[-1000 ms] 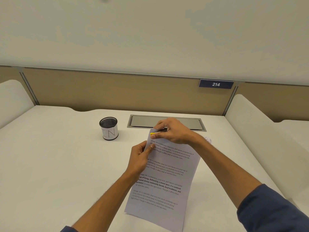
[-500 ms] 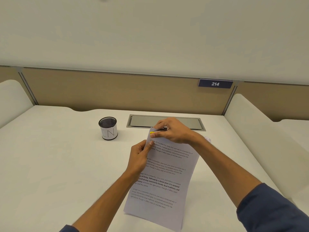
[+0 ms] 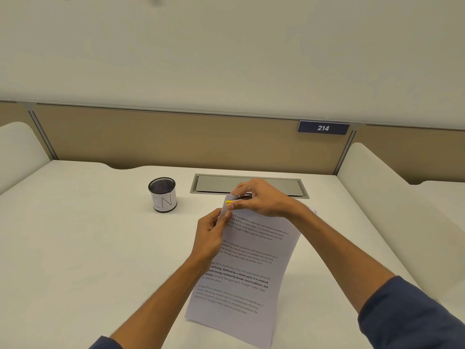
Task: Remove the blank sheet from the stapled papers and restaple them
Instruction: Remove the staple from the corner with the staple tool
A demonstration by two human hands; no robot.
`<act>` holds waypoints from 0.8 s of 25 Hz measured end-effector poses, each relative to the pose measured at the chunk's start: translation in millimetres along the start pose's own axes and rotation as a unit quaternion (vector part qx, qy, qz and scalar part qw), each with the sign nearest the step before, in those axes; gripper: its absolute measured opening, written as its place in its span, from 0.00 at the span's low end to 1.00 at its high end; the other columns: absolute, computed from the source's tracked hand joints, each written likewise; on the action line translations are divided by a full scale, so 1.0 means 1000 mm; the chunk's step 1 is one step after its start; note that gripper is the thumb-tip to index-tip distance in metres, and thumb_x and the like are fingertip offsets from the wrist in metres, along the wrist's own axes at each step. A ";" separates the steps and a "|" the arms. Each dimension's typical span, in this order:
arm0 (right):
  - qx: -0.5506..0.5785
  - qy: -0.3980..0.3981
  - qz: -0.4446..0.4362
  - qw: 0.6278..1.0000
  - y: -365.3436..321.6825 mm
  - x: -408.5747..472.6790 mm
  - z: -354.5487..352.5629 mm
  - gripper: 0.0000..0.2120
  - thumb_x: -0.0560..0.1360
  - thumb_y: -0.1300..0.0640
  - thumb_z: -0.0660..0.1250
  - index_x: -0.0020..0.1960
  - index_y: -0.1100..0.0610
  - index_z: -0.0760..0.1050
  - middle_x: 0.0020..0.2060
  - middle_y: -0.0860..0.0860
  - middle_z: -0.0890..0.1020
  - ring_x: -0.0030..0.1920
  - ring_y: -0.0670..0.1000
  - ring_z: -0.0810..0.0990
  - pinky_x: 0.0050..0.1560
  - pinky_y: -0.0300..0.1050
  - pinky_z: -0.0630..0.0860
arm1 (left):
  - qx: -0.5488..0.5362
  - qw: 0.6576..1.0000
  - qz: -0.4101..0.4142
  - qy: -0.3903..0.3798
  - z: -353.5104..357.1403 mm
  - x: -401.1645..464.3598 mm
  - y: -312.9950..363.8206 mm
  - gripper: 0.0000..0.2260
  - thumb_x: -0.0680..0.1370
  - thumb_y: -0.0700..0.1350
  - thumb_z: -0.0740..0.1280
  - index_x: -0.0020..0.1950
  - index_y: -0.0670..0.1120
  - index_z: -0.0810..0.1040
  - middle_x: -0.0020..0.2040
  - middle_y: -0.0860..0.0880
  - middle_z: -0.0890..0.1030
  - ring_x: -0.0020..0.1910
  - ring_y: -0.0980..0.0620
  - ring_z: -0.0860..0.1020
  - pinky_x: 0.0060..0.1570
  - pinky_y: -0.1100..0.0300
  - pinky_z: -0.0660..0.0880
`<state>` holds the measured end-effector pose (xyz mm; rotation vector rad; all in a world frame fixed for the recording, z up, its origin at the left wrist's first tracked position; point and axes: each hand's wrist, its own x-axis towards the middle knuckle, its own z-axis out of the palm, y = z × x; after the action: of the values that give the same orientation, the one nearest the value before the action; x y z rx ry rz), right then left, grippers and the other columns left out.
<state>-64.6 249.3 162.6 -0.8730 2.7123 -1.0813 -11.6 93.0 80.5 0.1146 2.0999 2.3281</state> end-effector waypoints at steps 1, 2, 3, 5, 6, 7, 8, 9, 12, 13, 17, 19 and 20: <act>-0.001 0.001 -0.001 1.000 0.000 0.000 0.000 0.11 0.74 0.48 0.71 0.50 0.53 0.85 0.47 0.47 0.83 0.47 0.46 0.80 0.50 0.45 0.78 | -0.005 1.000 -0.004 -0.001 0.001 -0.001 0.000 0.10 0.80 0.50 0.62 0.54 0.50 0.81 0.48 0.48 0.85 0.47 0.48 0.84 0.45 0.56 0.81; -0.003 0.002 -0.004 1.000 0.001 0.001 0.001 0.11 0.74 0.48 0.71 0.50 0.53 0.85 0.47 0.47 0.83 0.46 0.46 0.81 0.50 0.47 0.78 | -0.009 1.000 -0.006 0.000 0.001 -0.001 0.000 0.09 0.80 0.50 0.62 0.54 0.50 0.81 0.48 0.48 0.85 0.47 0.47 0.84 0.45 0.55 0.81; -0.005 0.005 -0.006 1.000 0.001 0.001 0.002 0.11 0.73 0.48 0.71 0.50 0.54 0.85 0.47 0.47 0.83 0.46 0.47 0.81 0.50 0.48 0.78 | -0.010 1.000 -0.004 0.001 0.001 -0.001 -0.001 0.09 0.80 0.50 0.62 0.54 0.51 0.81 0.48 0.48 0.85 0.47 0.47 0.84 0.45 0.55 0.81; -0.001 0.010 -0.007 1.000 0.002 0.001 0.003 0.11 0.73 0.48 0.71 0.50 0.55 0.85 0.46 0.48 0.84 0.46 0.47 0.81 0.50 0.48 0.78 | -0.010 1.000 0.001 -0.003 0.001 -0.001 -0.001 0.09 0.81 0.50 0.62 0.54 0.50 0.81 0.48 0.48 0.85 0.47 0.47 0.84 0.46 0.54 0.82; 0.003 0.011 -0.008 1.000 0.002 0.000 0.002 0.11 0.73 0.49 0.71 0.49 0.55 0.85 0.46 0.48 0.84 0.46 0.47 0.81 0.50 0.47 0.78 | -0.010 1.000 0.004 -0.005 0.001 -0.001 -0.001 0.09 0.81 0.50 0.62 0.55 0.50 0.81 0.48 0.48 0.85 0.47 0.47 0.84 0.46 0.53 0.82; 0.008 0.010 -0.007 1.000 0.002 0.000 0.002 0.11 0.73 0.49 0.71 0.49 0.55 0.85 0.46 0.48 0.84 0.46 0.47 0.81 0.49 0.45 0.78 | -0.009 1.000 0.005 -0.006 0.001 -0.001 -0.001 0.09 0.81 0.49 0.62 0.55 0.50 0.81 0.49 0.48 0.85 0.47 0.47 0.84 0.47 0.52 0.82; 0.014 0.009 -0.007 1.000 0.002 0.000 0.002 0.11 0.73 0.50 0.71 0.49 0.56 0.85 0.46 0.48 0.84 0.46 0.46 0.81 0.48 0.43 0.78 | -0.010 1.000 0.006 -0.006 0.000 -0.001 -0.001 0.09 0.81 0.49 0.62 0.55 0.50 0.81 0.49 0.47 0.85 0.48 0.46 0.84 0.47 0.52 0.82; 0.020 0.008 -0.007 1.000 0.002 0.000 0.001 0.11 0.73 0.50 0.72 0.49 0.56 0.85 0.46 0.47 0.84 0.45 0.45 0.81 0.47 0.39 0.77 | -0.011 1.000 0.006 -0.007 0.000 -0.001 0.000 0.10 0.81 0.49 0.62 0.56 0.49 0.81 0.49 0.47 0.85 0.48 0.46 0.84 0.47 0.51 0.82; 0.026 0.001 -0.006 1.000 0.002 0.000 0.000 0.10 0.73 0.50 0.72 0.49 0.55 0.85 0.46 0.47 0.84 0.45 0.43 0.80 0.47 0.35 0.75 | -0.009 1.000 0.010 -0.005 0.000 0.000 0.000 0.10 0.81 0.49 0.62 0.56 0.49 0.81 0.49 0.47 0.85 0.48 0.47 0.84 0.45 0.55 0.82; 0.025 -0.005 -0.005 1.000 0.002 0.000 -0.001 0.10 0.73 0.50 0.72 0.49 0.54 0.85 0.47 0.46 0.83 0.46 0.43 0.80 0.48 0.36 0.76 | -0.008 1.000 0.011 -0.006 0.000 0.000 0.000 0.10 0.80 0.49 0.62 0.56 0.49 0.81 0.49 0.47 0.85 0.48 0.47 0.84 0.45 0.56 0.81; 0.023 -0.032 -0.002 0.999 0.002 -0.001 -0.005 0.10 0.74 0.49 0.71 0.50 0.54 0.85 0.45 0.43 0.83 0.47 0.46 0.80 0.52 0.43 0.75 | 0.002 1.000 0.010 -0.012 -0.001 0.000 -0.003 0.11 0.80 0.50 0.62 0.56 0.48 0.81 0.50 0.46 0.85 0.49 0.46 0.83 0.48 0.52 0.82; 0.028 -0.040 0.001 0.999 0.001 -0.001 -0.006 0.10 0.74 0.50 0.71 0.50 0.54 0.85 0.44 0.42 0.83 0.47 0.44 0.79 0.51 0.41 0.74 | -0.001 1.000 0.008 -0.014 -0.001 0.000 -0.003 0.11 0.80 0.50 0.62 0.56 0.47 0.81 0.50 0.46 0.85 0.49 0.46 0.83 0.48 0.54 0.81; 0.029 -0.040 0.004 0.999 0.002 -0.001 -0.005 0.09 0.75 0.50 0.70 0.49 0.54 0.85 0.44 0.42 0.82 0.46 0.43 0.79 0.50 0.39 0.74 | -0.003 1.000 0.008 -0.015 0.000 0.000 -0.003 0.11 0.81 0.49 0.62 0.57 0.47 0.81 0.50 0.46 0.85 0.50 0.46 0.83 0.48 0.55 0.81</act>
<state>-65.8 254.2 165.4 -0.8750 2.6048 -1.0934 -11.3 92.9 77.8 0.1643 2.0854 2.3262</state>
